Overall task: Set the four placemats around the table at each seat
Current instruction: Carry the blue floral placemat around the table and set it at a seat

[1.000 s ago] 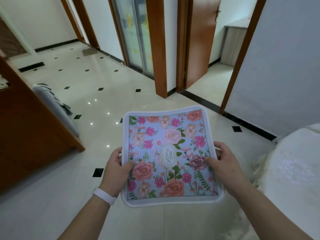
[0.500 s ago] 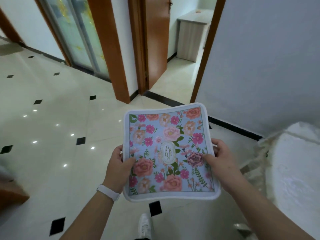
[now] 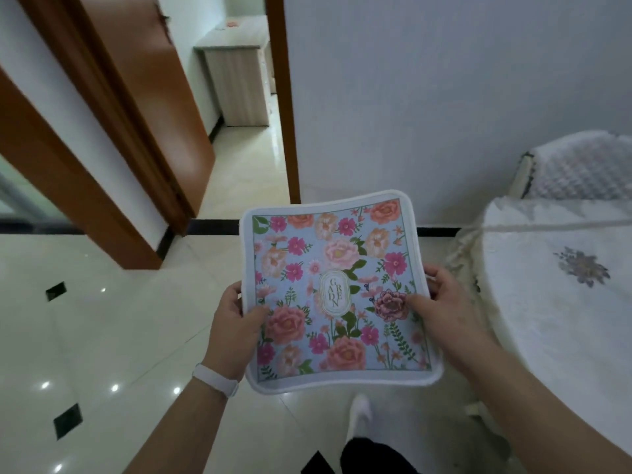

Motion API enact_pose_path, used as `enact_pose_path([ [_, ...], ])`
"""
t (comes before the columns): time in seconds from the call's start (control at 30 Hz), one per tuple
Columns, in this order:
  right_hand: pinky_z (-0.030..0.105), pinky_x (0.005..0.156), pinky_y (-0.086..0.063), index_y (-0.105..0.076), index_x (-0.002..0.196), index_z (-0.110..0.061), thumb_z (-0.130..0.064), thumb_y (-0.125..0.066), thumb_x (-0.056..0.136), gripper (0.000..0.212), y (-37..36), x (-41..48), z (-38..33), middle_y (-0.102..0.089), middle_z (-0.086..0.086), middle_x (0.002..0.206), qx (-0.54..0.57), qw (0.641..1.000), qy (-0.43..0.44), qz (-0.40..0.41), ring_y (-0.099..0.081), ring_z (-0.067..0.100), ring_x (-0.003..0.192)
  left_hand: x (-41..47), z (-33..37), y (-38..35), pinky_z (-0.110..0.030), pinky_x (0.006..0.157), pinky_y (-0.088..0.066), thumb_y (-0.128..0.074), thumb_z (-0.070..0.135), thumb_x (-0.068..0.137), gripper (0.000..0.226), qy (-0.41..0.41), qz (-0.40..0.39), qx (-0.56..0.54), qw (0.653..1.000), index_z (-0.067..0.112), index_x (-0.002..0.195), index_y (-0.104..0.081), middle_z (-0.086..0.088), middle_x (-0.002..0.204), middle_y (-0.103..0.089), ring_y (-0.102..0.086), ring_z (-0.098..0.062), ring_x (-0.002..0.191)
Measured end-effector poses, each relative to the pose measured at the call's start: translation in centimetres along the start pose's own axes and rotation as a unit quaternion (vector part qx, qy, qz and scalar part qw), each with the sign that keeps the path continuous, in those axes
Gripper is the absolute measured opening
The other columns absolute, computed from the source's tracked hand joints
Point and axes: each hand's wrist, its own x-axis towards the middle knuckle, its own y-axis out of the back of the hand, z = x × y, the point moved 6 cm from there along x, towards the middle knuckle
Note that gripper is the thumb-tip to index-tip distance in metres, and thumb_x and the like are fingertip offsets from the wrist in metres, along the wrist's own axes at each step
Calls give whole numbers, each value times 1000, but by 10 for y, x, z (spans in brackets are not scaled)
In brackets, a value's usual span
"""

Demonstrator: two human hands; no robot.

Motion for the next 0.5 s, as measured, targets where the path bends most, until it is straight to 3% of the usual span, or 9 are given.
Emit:
enact_pose_path([
  [0.2, 50, 65, -62, -54, 115, -21, -3, -60, 92, 29, 11, 95, -8, -73, 4, 98, 34, 999, -13, 8, -76, 26, 75, 97, 18, -45, -37, 60, -59, -60, 0, 88, 32, 19, -26, 10, 999, 19, 113, -55, -7, 100, -71, -73, -24, 81],
  [0.33, 39, 58, -62, -54, 119, -17, -2, -61, 92, 31, 24, 172, -22, -72, 4, 96, 55, 998, -15, 18, -75, 23, 72, 165, 45, -89, -41, 64, -60, -60, 0, 88, 32, 12, -34, 18, 999, 20, 112, -56, -7, 100, -72, -72, -25, 84],
  [0.5, 39, 58, -62, -53, 120, -18, -5, -62, 92, 32, 61, 248, -43, -72, 5, 98, 65, 997, -28, 33, -76, 23, 71, 235, 73, -152, -45, 69, -59, -59, -2, 88, 34, 9, -55, 30, 998, 16, 116, -56, -10, 103, -71, -72, -27, 88],
])
